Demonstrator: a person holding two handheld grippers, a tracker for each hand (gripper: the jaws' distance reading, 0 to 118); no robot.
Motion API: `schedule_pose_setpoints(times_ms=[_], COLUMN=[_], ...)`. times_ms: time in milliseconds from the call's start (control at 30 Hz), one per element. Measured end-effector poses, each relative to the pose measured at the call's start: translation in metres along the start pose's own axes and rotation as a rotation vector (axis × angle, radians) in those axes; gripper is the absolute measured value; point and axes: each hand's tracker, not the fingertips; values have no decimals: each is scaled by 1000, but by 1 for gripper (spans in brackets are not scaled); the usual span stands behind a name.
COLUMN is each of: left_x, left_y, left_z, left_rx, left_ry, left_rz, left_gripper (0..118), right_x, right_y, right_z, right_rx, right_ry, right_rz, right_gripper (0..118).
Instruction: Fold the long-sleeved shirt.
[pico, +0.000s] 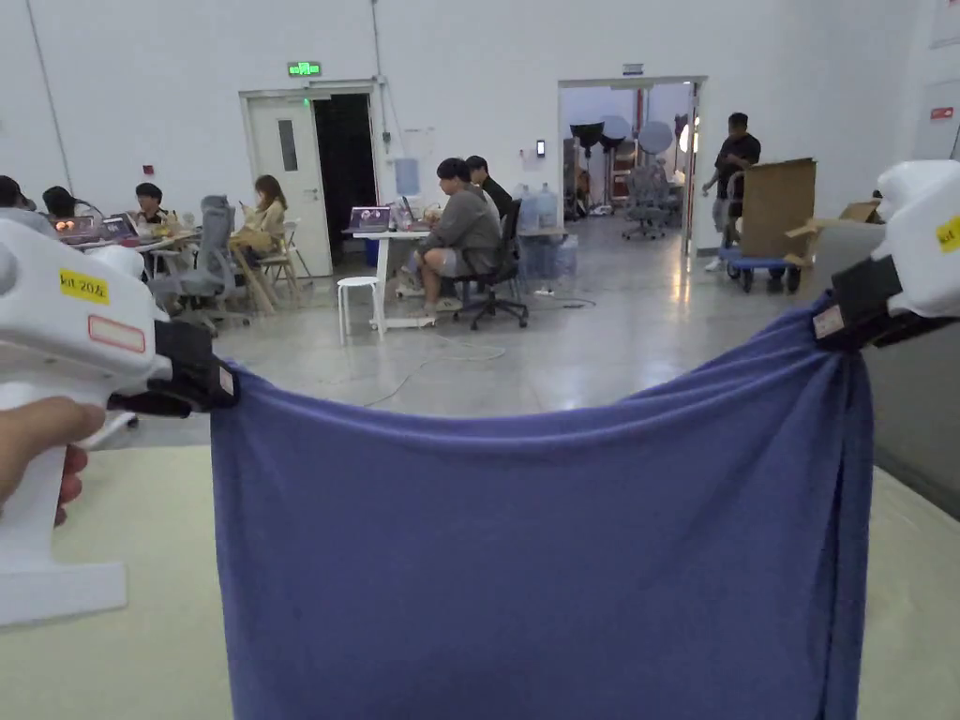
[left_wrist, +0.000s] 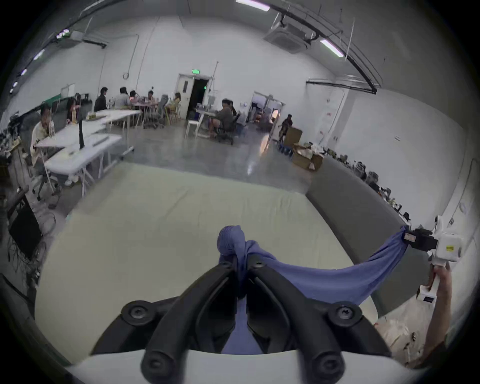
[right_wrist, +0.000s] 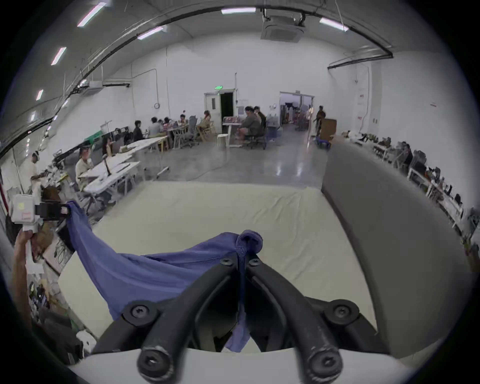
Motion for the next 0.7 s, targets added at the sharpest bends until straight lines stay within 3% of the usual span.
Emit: schedule_pose_setpoints(times_ms=[67, 167, 367, 567, 700], left_x=[9, 18, 33, 32, 17], left_y=[48, 110, 192, 198, 168], left_z=[-5, -9, -22, -60, -112], left_rx=[20, 82, 174, 194, 98], left_ry=[7, -19, 39, 78, 88], left_rz=[-36, -40, -75, -77, -84], left_gripper=[3, 3, 3, 3, 3], right_x=[1, -6, -7, -13, -9], right_y=[49, 108, 195, 207, 180], right_z=[-8, -18, -31, -66, -117], right_rx=[35, 119, 250, 272, 198], right_ry=[-8, -119, -156, -217, -219], right_rz=[-7, 59, -36, 7, 46], right_gripper=[0, 0, 0, 0, 0])
